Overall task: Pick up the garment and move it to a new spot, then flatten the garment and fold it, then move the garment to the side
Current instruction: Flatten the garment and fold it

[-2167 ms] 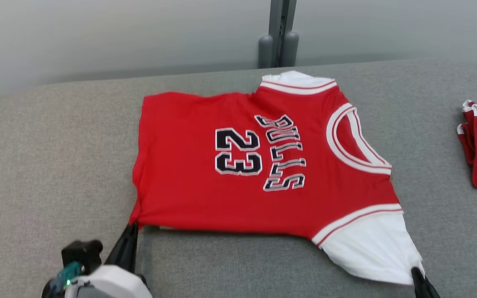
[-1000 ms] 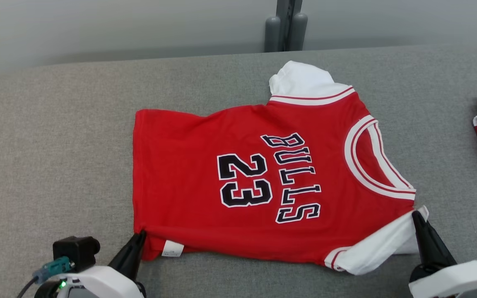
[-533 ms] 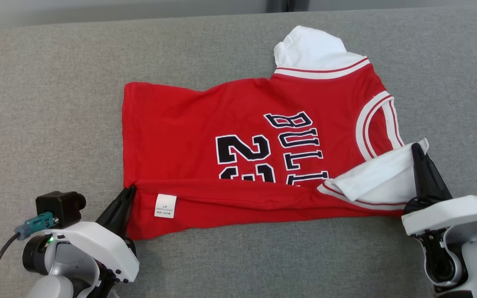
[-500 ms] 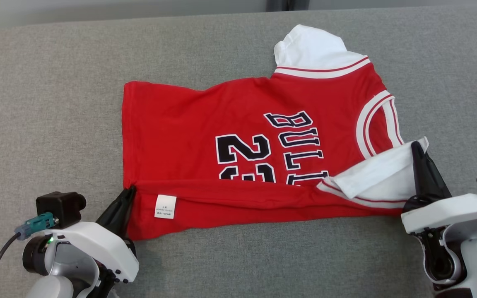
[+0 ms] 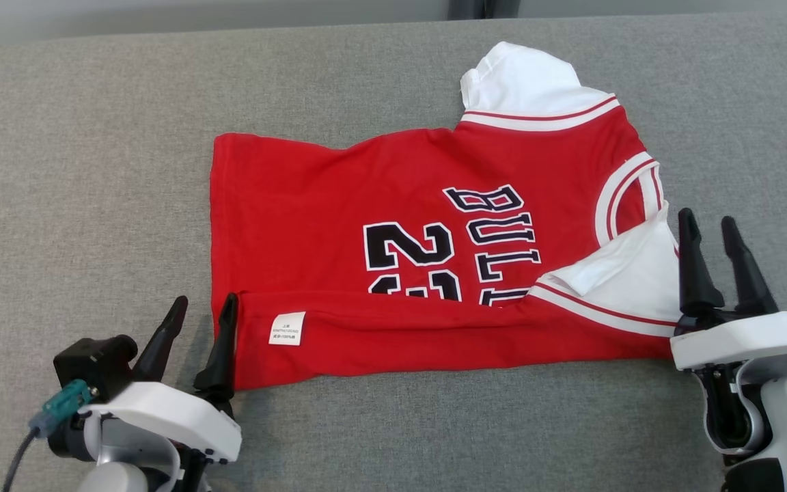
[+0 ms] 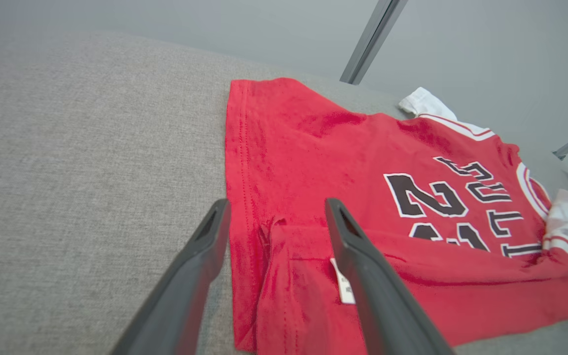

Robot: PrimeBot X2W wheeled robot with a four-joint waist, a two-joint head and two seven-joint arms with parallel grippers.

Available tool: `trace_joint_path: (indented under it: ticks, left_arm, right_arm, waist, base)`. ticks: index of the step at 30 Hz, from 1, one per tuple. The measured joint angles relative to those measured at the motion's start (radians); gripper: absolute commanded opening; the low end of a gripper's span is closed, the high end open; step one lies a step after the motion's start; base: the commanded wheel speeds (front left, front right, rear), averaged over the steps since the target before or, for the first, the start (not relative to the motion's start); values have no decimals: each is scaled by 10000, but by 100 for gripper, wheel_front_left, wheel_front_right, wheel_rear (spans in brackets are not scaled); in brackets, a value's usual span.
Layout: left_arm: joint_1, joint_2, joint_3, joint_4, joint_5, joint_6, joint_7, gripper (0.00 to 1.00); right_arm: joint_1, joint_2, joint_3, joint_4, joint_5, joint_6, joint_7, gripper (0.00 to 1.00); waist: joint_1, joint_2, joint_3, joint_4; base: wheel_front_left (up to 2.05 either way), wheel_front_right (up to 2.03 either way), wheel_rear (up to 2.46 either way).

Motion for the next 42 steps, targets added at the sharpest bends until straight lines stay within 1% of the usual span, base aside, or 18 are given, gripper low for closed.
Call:
trace_joint_path:
  ticks: [2,4,5,7,9,12,17,19,23,34,38,42]
  left_arm:
    - [6,-134,0,52,153,102,-460,100]
    - [4,-295,-36,84,489,207,-1014,100]
    - [1,-360,-38,121,614,274,-1306,100]
    - [-15,-495,8,171,903,364,-2021,100]
    - [-63,-602,-10,267,1162,395,-2368,100]
    - [-54,-715,82,393,1638,514,-2671,100]
    - [187,-823,370,441,2569,644,-2765,100]
    - [372,-890,483,418,2844,633,-2769,100]
    - [814,-1003,633,625,3112,462,-2780,100]
    - [913,-1246,823,1208,3384,54,-2782,100]
    - [825,-1360,683,1586,3361,-127,-2778,100]
    - [845,-1532,391,2228,3162,-385,-2535,100]
  right_arm:
    - [65,-88,-90,-163,-535,0,-125,100]
    - [201,-148,-288,-412,-1388,-2,-192,100]
    - [307,-105,-453,-616,-1653,0,-213,100]
    - [529,23,-769,-1210,-2558,0,-224,100]
    - [847,136,-884,-1561,-3304,0,-232,100]
    - [1475,328,-974,-1944,-4011,0,-232,100]
    - [2392,514,-1068,-2510,-4767,0,-232,100]
    - [2708,550,-1068,-2608,-4984,0,-234,100]
    - [3164,616,-1072,-2709,-5200,0,-232,100]
    - [3339,686,-1068,-2711,-5129,0,-234,100]
    - [3312,700,-1162,-2387,-4991,0,-232,100]
    - [3253,706,-1384,-1551,-4849,0,-232,100]
  waist:
    - [0,0,-49,34]
    - [0,0,-95,66]
    - [0,0,-118,82]
    - [0,0,-186,92]
    - [0,0,-278,94]
    - [0,0,-476,80]
    - [0,0,-912,39]
    - [0,0,-1083,21]
    - [0,0,-1366,-4]
    - [0,0,-1495,50]
    - [0,0,-1429,77]
    - [0,0,-1324,91]
  base:
    - [0,0,0]
    - [0,0,0]
    - [0,0,0]
    - [0,0,0]
    - [0,0,0]
    - [0,0,0]
    - [0,0,0]
    - [0,0,0]
    - [0,0,0]
    - [0,0,0]
    - [0,0,0]
    - [0,0,0]
